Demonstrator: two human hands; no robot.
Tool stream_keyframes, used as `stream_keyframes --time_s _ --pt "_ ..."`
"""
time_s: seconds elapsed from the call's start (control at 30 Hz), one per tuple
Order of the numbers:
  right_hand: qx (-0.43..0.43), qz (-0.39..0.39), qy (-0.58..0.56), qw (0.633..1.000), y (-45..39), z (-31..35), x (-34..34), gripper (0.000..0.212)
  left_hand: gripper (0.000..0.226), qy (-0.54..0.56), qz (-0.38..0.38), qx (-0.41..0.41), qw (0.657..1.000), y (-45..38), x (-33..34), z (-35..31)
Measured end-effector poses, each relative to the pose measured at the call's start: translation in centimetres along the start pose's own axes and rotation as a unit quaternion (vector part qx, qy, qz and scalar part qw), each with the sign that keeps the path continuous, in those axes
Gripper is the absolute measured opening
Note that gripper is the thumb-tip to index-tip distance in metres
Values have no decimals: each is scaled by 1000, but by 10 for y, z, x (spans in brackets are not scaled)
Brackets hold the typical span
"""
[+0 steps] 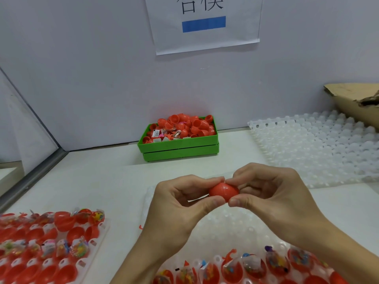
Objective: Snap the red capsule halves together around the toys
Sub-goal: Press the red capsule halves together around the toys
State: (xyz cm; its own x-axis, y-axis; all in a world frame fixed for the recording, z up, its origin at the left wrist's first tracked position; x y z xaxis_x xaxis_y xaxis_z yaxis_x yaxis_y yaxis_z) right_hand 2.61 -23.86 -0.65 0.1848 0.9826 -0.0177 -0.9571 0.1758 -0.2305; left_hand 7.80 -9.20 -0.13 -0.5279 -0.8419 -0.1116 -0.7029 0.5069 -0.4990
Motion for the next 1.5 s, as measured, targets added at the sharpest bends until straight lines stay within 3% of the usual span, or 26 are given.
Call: stream_keyframes --time_s 0.27,0.47,0.6,0.8,0.93,1.03,1.3,1.4,1.5 --pt "-24 1 54 998 1 6 3 27 35 -22 -1 -45 999 -1 -2 5" --pt "-59 -4 119 991 1 11 4 44 35 -67 -5 -54 996 -1 0 4" --pt "-65 -9 99 993 2 12 4 46 32 -87 -21 -46 995 0 -2 -1" --pt "-42 -9 97 994 1 6 4 43 36 -92 -8 -52 994 0 1 0" --pt "-17 19 63 998 2 8 4 20 37 -65 -2 -45 997 -3 -3 3" --pt "8 41 25 999 2 10 4 17 33 -67 -1 -27 997 -4 -7 2" --pt "138 147 -34 979 3 -13 17 41 28 -46 -30 -15 998 -2 -7 1" --pt "124 117 -60 984 1 -11 14 35 29 -49 -23 -22 998 -1 -6 2" --pt "106 95 -41 989 -2 -9 11 32 37 9 41 -30 999 0 7 1"
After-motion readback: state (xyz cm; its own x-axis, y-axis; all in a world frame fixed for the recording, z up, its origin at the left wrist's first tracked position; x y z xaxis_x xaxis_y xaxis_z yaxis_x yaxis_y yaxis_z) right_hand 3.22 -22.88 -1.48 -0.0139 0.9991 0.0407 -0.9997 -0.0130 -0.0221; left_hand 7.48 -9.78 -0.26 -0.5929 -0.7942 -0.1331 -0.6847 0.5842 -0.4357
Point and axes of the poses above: each hand's wrist, its own y-axis away from the middle knuckle, its own x-axis out of the palm, z = x × y, the point moved 8 cm from there along -y, towards the middle knuckle, and after that the axes turned 11 degrees about x, right-handed, at the moved point
